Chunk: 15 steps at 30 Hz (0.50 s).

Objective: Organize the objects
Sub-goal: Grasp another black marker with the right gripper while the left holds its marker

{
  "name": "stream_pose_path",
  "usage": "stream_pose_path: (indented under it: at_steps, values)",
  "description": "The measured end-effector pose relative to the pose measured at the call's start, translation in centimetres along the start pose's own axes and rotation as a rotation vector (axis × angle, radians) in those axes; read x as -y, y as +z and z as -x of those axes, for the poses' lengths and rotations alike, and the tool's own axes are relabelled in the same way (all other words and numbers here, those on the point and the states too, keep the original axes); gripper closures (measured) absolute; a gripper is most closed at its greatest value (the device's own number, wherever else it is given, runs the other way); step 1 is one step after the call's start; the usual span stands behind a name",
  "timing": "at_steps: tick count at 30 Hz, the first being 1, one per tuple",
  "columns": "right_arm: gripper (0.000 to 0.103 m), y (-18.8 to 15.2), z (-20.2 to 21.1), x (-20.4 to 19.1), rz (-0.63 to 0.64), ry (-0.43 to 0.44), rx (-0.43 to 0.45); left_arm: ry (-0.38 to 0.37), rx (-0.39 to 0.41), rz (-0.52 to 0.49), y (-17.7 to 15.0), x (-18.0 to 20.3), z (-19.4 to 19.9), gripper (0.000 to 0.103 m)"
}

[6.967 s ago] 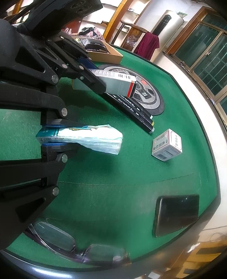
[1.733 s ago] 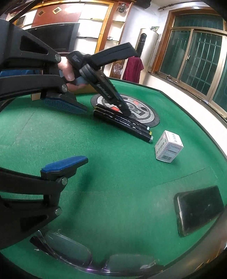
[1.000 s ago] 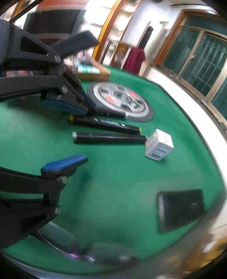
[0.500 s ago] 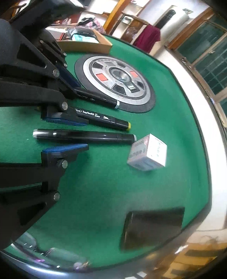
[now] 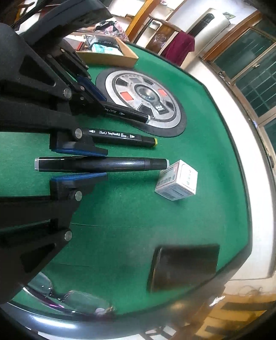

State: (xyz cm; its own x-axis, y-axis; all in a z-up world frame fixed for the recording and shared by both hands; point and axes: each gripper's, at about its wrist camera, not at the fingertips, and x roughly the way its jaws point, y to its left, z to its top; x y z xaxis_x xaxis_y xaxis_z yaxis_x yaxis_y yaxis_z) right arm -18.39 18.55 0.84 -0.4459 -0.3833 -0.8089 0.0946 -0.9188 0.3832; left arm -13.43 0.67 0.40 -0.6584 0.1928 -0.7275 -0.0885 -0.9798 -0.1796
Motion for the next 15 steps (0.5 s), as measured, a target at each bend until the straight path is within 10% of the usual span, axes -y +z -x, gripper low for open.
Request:
stream_pose_path:
  at_steps: [15]
  values:
    - [0.091, -0.8, -0.6, -1.6, 0.006, 0.06, -0.021, 0.006, 0.091, 0.016, 0.7, -0.3, 1.6, 0.092]
